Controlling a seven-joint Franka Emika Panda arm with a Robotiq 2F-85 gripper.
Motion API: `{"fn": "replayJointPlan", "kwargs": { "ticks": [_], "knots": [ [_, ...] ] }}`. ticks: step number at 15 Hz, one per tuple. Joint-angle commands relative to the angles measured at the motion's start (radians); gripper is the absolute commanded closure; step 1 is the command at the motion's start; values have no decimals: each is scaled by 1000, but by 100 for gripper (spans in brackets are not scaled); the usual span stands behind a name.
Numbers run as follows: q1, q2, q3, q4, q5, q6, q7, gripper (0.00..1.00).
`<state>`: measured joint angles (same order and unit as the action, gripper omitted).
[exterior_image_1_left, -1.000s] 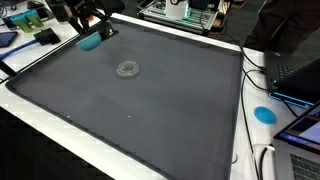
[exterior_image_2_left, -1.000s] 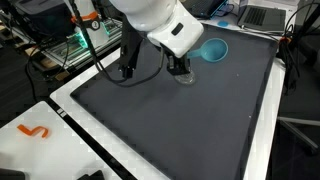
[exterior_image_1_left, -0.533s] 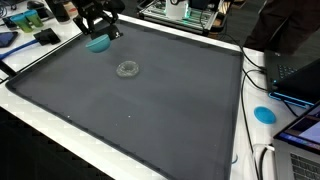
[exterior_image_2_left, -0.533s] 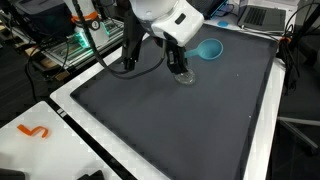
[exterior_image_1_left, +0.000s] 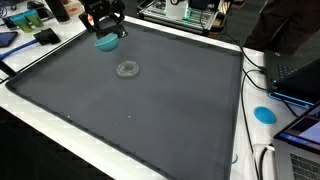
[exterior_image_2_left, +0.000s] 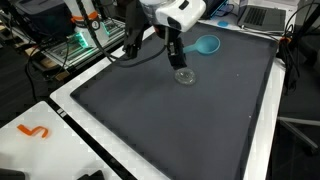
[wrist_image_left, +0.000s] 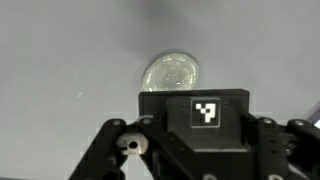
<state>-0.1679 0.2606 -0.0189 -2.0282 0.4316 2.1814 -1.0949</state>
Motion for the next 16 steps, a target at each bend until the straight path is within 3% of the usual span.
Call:
{"fn": "replayJointPlan", "kwargs": {
  "ticks": [1, 16],
  "knots": [
    [26, -64, 2, -64, -65, 34, 65, 69],
    [125, -165, 28, -47, -352, -49, 336, 69]
  ]
}}
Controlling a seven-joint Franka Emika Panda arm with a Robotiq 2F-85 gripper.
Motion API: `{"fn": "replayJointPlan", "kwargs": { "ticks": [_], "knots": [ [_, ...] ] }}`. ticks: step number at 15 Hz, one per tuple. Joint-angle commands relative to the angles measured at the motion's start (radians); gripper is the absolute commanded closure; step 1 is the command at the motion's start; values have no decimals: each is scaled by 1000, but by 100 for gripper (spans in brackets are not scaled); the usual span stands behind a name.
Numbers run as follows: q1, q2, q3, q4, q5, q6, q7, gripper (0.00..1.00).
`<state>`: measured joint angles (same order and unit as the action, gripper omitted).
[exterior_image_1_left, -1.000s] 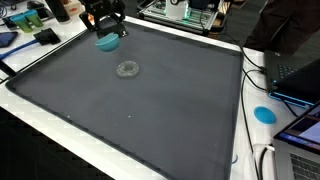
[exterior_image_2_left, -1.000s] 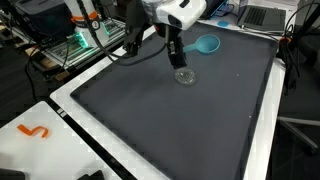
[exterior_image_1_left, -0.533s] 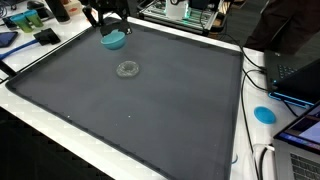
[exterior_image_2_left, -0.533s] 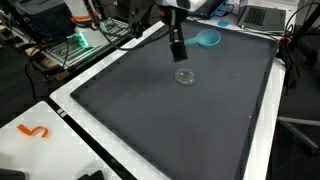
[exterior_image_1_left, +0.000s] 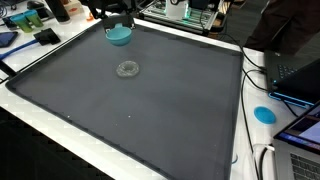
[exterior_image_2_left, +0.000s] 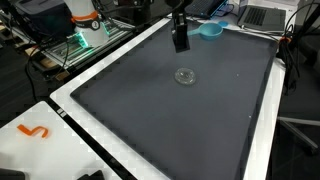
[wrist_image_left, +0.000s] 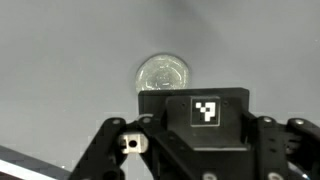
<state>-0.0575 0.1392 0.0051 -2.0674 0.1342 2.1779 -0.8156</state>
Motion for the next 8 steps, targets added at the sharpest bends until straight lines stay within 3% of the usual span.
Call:
{"fn": "replayJointPlan", "kwargs": {
  "ticks": [1, 8],
  "knots": [
    [20, -52, 6, -5, -67, -60, 69, 69],
    [43, -117, 13, 40, -146, -167, 122, 69]
  ]
}}
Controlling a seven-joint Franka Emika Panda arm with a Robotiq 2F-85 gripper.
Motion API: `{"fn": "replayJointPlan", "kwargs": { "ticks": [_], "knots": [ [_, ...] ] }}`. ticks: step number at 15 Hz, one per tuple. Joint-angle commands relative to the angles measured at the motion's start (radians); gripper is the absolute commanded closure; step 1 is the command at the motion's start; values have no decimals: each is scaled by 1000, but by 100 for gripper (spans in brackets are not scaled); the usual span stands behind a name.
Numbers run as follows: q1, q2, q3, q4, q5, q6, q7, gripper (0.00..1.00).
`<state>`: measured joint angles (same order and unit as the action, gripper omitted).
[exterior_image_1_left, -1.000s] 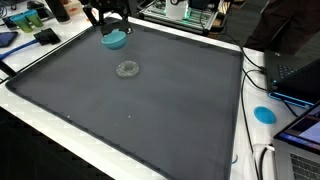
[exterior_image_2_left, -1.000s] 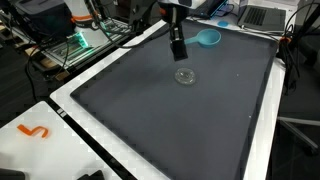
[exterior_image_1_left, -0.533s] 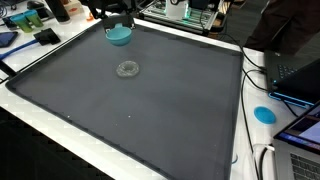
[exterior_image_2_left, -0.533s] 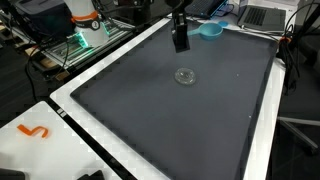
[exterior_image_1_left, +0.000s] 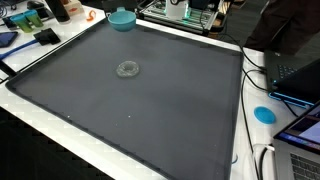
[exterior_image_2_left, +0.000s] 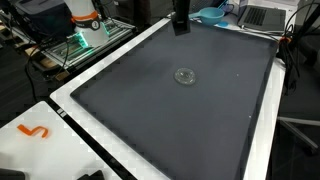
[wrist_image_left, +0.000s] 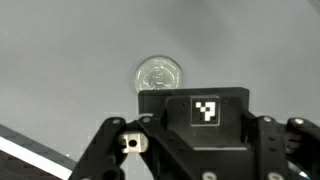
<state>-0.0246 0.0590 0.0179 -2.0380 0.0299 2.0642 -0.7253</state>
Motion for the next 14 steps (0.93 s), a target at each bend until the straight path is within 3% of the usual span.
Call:
{"fn": "replayJointPlan", "kwargs": {
  "ticks": [1, 4, 5, 12, 13, 14],
  "knots": [
    [12, -43, 0, 19, -49, -69, 25, 69],
    [17, -61, 0, 35, -63, -106, 23, 69],
    [14, -38, -4, 34, -31, -71, 4, 44],
    [16, -46, -4, 42, -39, -88, 4, 44],
    [15, -32, -5, 48, -40, -98, -24, 69],
    [10, -7, -8, 53, -53, -108, -41, 69]
  ]
}}
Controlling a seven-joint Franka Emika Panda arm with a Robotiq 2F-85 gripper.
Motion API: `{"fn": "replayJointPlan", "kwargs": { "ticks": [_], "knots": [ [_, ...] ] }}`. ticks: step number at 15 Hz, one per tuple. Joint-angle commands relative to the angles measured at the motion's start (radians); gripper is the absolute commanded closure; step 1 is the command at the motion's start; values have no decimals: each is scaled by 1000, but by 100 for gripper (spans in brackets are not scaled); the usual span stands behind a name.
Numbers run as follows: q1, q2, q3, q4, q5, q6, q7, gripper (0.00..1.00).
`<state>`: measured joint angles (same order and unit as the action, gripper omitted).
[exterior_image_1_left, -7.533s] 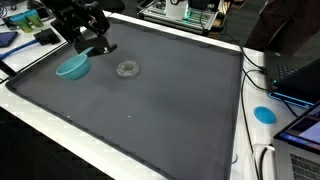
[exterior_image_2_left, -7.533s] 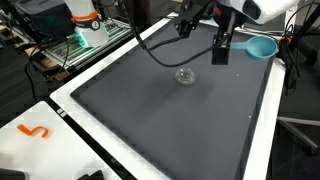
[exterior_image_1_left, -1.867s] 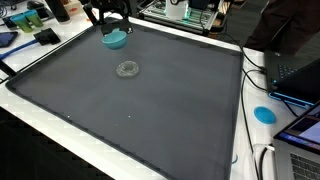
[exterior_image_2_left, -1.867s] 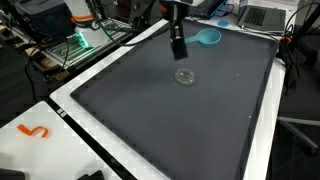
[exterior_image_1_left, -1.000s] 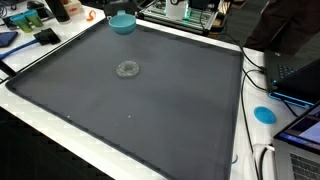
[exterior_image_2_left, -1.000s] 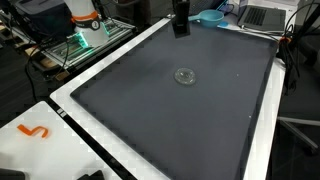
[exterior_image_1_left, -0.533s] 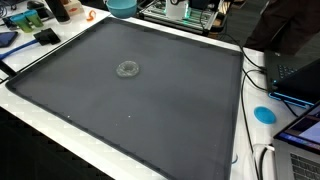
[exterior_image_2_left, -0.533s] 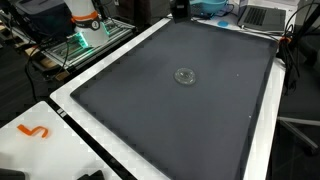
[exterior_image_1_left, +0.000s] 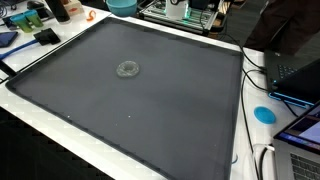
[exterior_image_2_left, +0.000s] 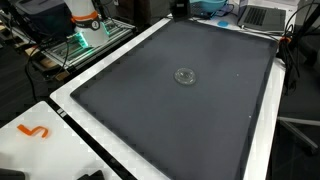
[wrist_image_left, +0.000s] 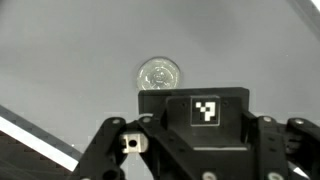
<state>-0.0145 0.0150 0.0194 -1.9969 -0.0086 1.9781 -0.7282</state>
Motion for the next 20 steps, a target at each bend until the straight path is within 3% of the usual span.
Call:
{"fn": "replayJointPlan", "kwargs": {
  "ticks": [1, 10, 20],
  "knots": [
    [-1, 52, -10, 11, -29, -29, -59, 69],
    [5, 217, -6, -4, -322, -72, -79, 69],
    [9, 349, 20, 20, -399, -3, -159, 69]
  ]
}}
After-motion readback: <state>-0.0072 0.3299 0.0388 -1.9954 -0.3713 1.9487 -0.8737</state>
